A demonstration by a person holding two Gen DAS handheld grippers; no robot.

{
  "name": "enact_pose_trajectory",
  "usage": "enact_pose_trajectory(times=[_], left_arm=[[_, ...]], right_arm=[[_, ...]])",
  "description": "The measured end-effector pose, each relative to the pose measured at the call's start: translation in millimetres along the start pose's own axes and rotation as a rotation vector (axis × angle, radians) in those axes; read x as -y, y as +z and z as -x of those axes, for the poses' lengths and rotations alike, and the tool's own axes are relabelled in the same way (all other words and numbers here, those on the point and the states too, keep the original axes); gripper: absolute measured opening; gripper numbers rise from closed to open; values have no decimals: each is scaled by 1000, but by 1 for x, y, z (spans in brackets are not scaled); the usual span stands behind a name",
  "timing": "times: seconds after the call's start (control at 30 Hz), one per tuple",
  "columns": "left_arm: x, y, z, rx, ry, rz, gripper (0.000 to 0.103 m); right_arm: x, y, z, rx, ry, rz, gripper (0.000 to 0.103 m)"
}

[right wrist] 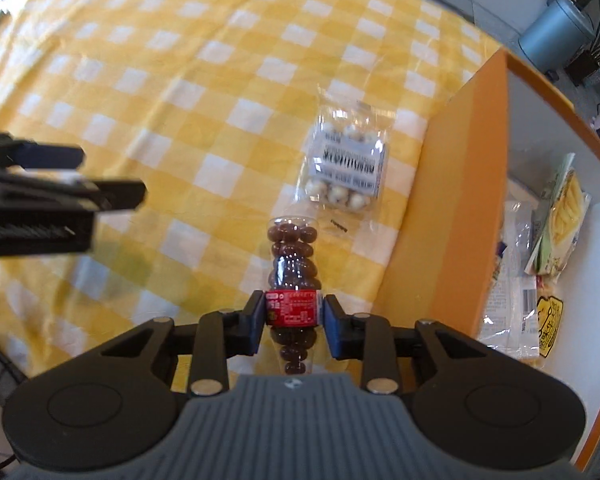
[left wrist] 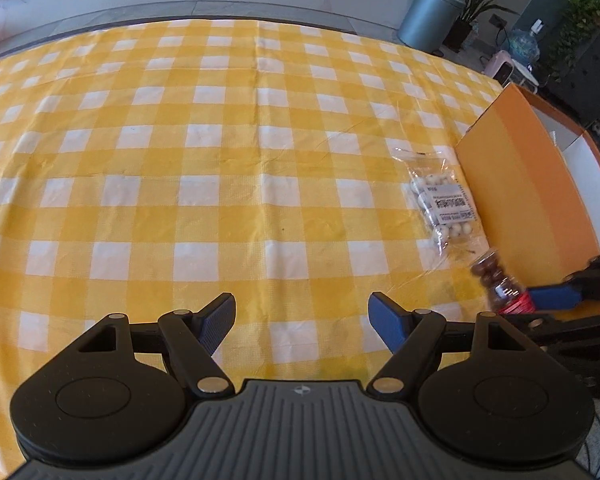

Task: Organize snacks
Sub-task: 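Move the left tool to the white ball-candy bag while the right tool holds the bottle, then grasp the white ball-candy bag with the left tool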

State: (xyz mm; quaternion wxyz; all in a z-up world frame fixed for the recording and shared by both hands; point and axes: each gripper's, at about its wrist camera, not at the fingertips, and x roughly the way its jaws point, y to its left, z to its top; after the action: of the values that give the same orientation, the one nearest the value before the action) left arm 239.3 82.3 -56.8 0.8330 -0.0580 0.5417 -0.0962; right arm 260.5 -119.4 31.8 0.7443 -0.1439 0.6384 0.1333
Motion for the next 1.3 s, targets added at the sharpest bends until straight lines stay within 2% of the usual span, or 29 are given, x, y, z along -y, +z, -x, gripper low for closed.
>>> enact_pose_trajectory(times=[0.13,0.27,0.4,0.5,0.63,0.77,1.0,1.2,1.3], left_arm=[[11,6,7,4,41,-20,89],[32,12,15,21,50,-72,89],[57,21,18,35,56,-114,89],[76,29,17,40,55,-136,89],[103,41,7,28,50,-166,89],[126,50,-10,20,71,-194,89],[142,64,-45,-12,79,-152,89],[147,69,-74,-39,147,-130,89],[145,70,-88,-43,169,-75,89]], right_arm=[[9,-3,29,88,37,-23,29],[30,-12,65,215,17,-104,29],[64,-32,105,343,42,-208,29],[88,-55,122,396,5,-279,29],[117,-86,121,405,-12,-374,29],[134,-105,110,386,2,-417,29],[148,-117,92,355,27,-395,29],[153,-125,94,377,42,-380,29],[151,-126,96,387,66,-364,29]])
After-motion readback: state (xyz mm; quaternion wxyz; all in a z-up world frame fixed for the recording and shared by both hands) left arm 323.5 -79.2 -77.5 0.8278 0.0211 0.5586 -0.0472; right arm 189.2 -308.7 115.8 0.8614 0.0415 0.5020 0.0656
